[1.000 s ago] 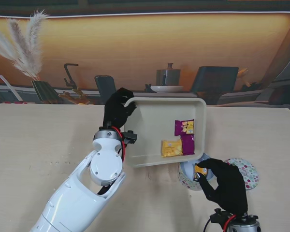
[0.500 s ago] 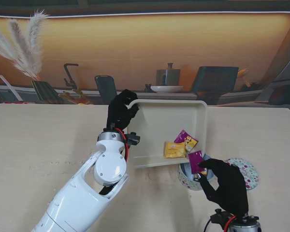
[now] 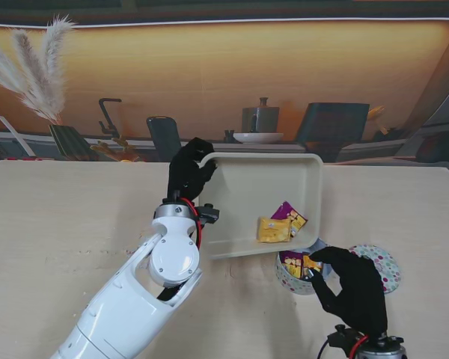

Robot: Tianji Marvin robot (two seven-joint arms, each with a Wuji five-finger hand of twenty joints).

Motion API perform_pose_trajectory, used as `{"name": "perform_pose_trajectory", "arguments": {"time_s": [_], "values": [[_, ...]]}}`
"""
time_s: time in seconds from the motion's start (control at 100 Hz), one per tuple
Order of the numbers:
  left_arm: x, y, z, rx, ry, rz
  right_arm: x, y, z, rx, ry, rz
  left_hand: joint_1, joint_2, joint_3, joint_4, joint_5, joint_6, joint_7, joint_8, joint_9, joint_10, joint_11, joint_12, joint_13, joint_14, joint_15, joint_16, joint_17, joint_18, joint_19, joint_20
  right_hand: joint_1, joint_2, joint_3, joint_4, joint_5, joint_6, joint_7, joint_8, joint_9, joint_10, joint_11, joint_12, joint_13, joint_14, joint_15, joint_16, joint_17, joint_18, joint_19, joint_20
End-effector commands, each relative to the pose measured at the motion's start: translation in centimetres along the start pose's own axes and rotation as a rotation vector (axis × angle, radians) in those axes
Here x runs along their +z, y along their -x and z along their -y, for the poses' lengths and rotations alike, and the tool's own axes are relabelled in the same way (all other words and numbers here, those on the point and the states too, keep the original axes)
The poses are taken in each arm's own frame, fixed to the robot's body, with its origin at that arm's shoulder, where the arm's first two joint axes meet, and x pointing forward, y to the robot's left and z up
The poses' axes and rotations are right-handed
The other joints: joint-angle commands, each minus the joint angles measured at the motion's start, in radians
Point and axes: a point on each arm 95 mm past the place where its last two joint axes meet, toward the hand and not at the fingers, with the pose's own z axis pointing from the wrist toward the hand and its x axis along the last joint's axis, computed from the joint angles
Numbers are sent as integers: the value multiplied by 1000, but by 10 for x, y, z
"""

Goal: Pour cookies into a cookie box

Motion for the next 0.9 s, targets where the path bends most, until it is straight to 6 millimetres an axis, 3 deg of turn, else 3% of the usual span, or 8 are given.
{"name": "perform_pose_trajectory", "arguments": {"time_s": [0.0,0.17,0.54,0.89], "values": [[-1,-16,0,-39,3,-40,-1,-3,1,6,-9,3,46,160,148,78,108,-37,126,27,126,-71,221,48,40,-44,-3,-11,17,8,55,30,-22,4,9,19,18,-13,-18,19,19,2,-5,-3,-4,25,-1,0,-16,18,-1,-3],[-4,-23,4,-46,17,-63,-2,-3,0,5,-6,2,43,162,149,80,107,-42,128,27,128,-76,223,47,43,-49,-1,-13,22,5,59,30,-22,4,9,19,18,-14,-17,20,19,3,-5,-3,-2,27,0,0,-16,18,0,-3],[-5,-9,-5,58,88,-50,-1,-3,1,4,-7,4,41,162,151,82,107,-45,130,26,129,-80,225,45,47,-53,1,-15,27,3,61,28,-22,4,9,19,18,-13,-17,20,19,3,-5,-3,-3,27,0,0,-16,18,0,-3],[-6,-19,-4,25,66,-72,-2,-2,0,4,-5,4,41,162,151,83,106,-44,130,25,129,-77,225,44,46,-52,2,-16,28,4,63,27,-21,4,8,19,18,-12,-18,19,19,3,-4,-3,-4,26,0,0,-17,18,0,-3]]}}
